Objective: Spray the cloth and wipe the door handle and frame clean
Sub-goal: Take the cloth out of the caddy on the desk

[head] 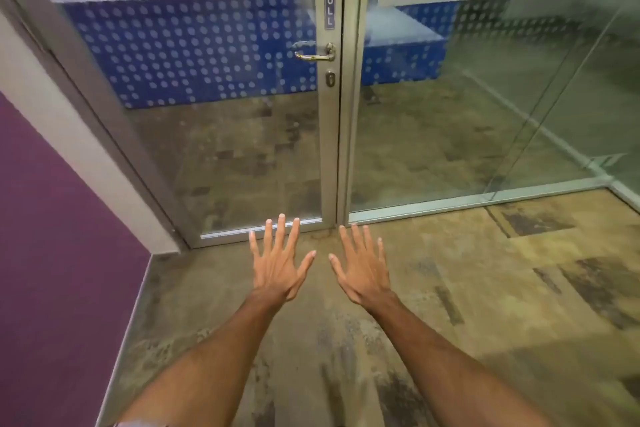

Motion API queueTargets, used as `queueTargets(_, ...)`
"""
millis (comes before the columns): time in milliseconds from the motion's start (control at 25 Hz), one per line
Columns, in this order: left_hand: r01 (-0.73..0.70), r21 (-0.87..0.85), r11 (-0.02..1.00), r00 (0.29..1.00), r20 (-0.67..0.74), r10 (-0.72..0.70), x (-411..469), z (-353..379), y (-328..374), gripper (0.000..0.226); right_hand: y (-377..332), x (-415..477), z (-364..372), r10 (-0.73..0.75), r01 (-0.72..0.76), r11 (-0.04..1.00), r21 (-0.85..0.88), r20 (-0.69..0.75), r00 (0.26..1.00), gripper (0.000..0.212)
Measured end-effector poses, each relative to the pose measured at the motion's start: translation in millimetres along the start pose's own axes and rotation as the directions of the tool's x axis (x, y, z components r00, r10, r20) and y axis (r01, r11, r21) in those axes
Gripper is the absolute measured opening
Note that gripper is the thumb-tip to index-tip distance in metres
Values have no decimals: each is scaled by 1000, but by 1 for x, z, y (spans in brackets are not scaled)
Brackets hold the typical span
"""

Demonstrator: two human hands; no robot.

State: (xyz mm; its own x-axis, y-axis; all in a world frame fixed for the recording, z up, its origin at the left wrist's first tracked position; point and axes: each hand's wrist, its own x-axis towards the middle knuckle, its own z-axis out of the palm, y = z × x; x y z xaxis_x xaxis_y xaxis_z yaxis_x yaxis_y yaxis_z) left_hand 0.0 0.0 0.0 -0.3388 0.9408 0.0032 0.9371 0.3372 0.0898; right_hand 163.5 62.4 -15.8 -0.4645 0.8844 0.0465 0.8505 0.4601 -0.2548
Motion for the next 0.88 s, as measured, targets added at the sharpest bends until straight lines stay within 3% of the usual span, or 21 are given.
queueTargets(240, -252, -12, 968, 968, 8, 252, -4, 9, 53, 74, 48, -48, -8, 278, -279, 960, -11, -36, 960, 67)
queueTargets(440, -476, -21, 879, 879, 24, 476, -20, 10, 109, 75, 79, -104, -35, 474, -476, 879, -5, -92, 876, 66)
queueTargets(720, -717, -49, 695, 693, 54, 719, -65, 14, 191, 77, 114, -208, -55, 704, -716, 698, -11, -172, 689, 64)
queueTargets(880, -810, -61, 583, 577, 89, 812, -98, 15, 246, 78, 143, -266, -57, 817, -825, 563, 53, -187, 545, 67)
